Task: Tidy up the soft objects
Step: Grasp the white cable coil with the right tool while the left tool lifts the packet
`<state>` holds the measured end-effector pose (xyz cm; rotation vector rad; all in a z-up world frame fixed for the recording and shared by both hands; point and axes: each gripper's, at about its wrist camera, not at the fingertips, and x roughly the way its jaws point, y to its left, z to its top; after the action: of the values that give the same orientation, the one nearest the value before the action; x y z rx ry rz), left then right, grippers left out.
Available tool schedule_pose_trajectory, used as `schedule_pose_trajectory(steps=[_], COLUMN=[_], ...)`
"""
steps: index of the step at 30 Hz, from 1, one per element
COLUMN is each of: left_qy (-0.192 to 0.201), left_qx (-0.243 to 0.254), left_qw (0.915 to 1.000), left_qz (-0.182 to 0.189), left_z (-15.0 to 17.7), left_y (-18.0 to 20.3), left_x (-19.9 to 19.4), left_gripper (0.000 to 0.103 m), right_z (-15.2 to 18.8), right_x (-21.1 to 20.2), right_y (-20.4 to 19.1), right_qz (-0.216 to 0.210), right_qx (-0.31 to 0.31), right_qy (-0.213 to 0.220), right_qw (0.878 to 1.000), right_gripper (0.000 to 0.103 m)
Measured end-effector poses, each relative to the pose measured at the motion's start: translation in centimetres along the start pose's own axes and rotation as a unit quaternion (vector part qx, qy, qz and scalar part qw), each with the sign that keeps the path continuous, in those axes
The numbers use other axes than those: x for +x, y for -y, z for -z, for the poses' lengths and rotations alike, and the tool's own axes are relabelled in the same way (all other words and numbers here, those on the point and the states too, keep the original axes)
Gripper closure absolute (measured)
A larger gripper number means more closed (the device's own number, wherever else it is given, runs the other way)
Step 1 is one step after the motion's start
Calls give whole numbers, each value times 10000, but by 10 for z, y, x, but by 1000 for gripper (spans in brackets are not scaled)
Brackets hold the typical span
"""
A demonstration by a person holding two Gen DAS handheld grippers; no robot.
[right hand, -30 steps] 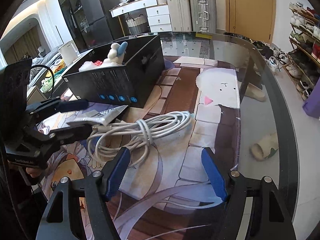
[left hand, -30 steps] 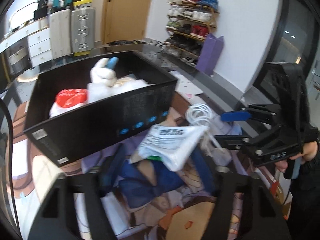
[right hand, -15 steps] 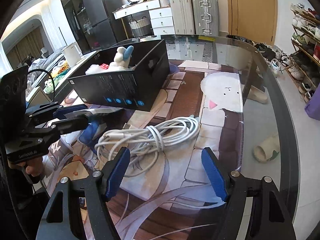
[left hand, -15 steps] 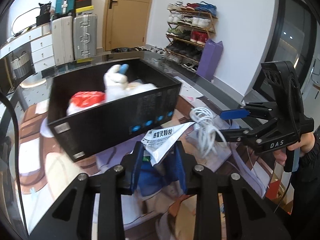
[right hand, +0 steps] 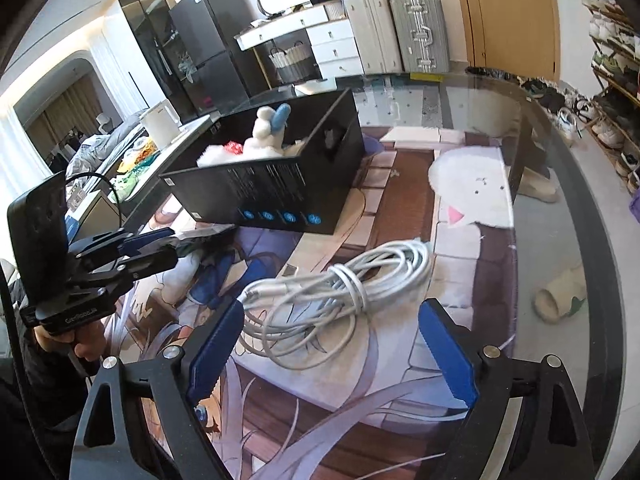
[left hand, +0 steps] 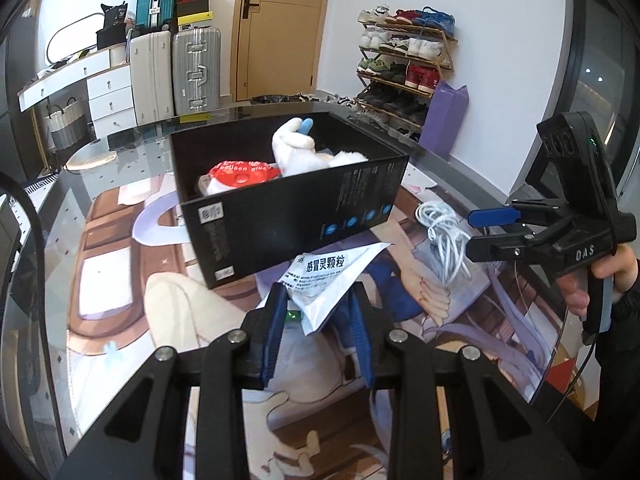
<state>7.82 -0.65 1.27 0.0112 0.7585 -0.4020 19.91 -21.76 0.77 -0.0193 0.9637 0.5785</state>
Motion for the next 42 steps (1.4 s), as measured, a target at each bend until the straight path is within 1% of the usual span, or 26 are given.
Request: schedule_pose_trajectory(steps=[2, 5, 7, 10, 11, 15, 17, 19, 22, 28, 34, 36, 37, 38, 42], left_qy=[-43, -141, -193, -278, -289, -355, -402, -416, -466, -523, -524, -508, -476, -429, -445], left_qx=[35, 7, 5, -36, -24, -37, -72, -99, -121, -326, -433, -461, -483, -496, -528], left_qw=[10000, 9999, 9998, 9995, 9995, 9991, 9987, 9986, 9981, 9976, 9977, 9976, 9977, 9978, 9976], left_qz=[-16, 0, -62, -108, -126, -232, -288, -312, -376, -309, -38, 6, -4, -23, -51], left_z=[4, 9, 13, 17, 18, 19, 19, 19, 22, 23, 21, 20, 19, 18, 15], left_y=[0, -2, -3, -5, -6, -7, -7, -8, -8, -14, -15, -15, -14, -13, -11], left_x=[-1, -2, -1, -2, -2, -2, 0, 0, -1, -2, -5, -6, -6, -7, -3], left_gripper=[73, 72, 72, 72, 72, 69, 62, 58, 46, 44, 41, 33, 26, 23, 22], right_z=[-1, -5, -7, -9, -9, -9, -8, -8, -8, -8, -10, -10, -10, -10, -10], right_x=[6, 12, 17, 27, 29, 35, 36, 38, 40, 43, 45, 45, 46, 46, 45], right_y=[-2, -8, -12, -17, -21, -33, -38, -40, -45, -51, -52, -53, -52, -52, -49], right_qz=[-54, -60, -29, 43, 162, 385, 373, 354, 309, 219, 208, 225, 234, 247, 372], right_qx=[137, 289, 431, 551, 501, 261, 175, 113, 57, 8, 12, 14, 30, 45, 133], right_qy=[-30, 40, 67, -21, -20, -45, -43, -57, -69, -100, -112, -111, -110, -103, -59], right_qw=[9999, 9996, 9990, 9985, 9986, 9989, 9991, 9993, 9995, 9997, 9997, 9997, 9997, 9996, 9992], right_gripper=[12, 12, 12, 12, 12, 12, 12, 12, 12, 12, 12, 12, 12, 12, 12])
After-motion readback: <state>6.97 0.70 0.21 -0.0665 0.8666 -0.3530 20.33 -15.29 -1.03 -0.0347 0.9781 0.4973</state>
